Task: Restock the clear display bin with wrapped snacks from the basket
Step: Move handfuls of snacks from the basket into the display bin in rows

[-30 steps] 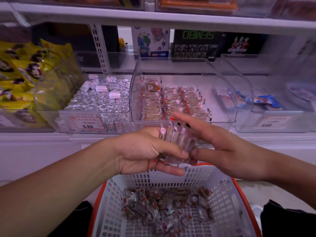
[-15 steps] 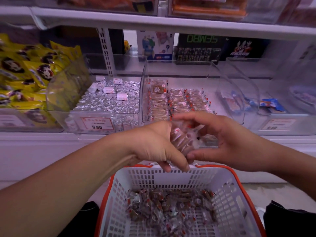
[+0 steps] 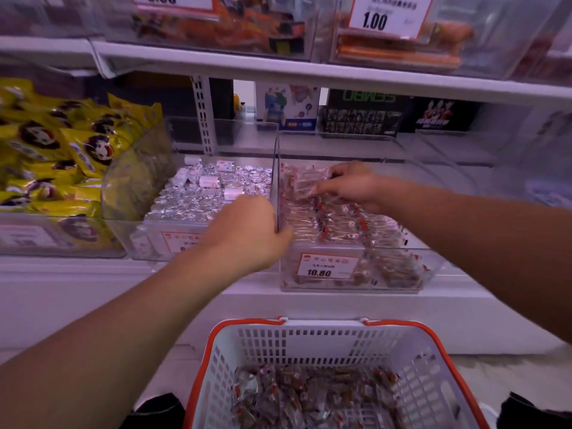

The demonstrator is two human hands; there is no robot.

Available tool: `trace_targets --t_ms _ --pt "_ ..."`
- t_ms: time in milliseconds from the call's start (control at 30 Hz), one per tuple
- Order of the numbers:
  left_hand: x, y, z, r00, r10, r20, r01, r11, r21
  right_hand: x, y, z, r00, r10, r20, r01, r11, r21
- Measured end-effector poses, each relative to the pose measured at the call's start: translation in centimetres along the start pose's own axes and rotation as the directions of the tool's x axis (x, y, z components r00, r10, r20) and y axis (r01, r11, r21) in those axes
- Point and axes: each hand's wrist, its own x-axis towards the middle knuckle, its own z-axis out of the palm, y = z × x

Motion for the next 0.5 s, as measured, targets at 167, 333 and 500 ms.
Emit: trace_targets --t_ms 167,333,500 --pt "0.9 -0.6 0.7 0.998 0.069 0.006 -0.069 0.997 -0.020 4.2 0.7 2.7 0.992 -0.089 -0.084 0.080 0.991 -0.104" --pt "0.9 -0.8 0.8 0.995 0.100 -0.012 -0.100 0.995 0.005 4.6 1.7 2.6 0.974 -0.164 -0.157 0.125 0.964 -0.234" --pt "0.8 -0.8 0.7 0.995 0.099 0.005 -0.099 0.994 -0.036 4.5 2.2 3.0 0.910 -0.401 -0.108 0.253 0.741 -0.623"
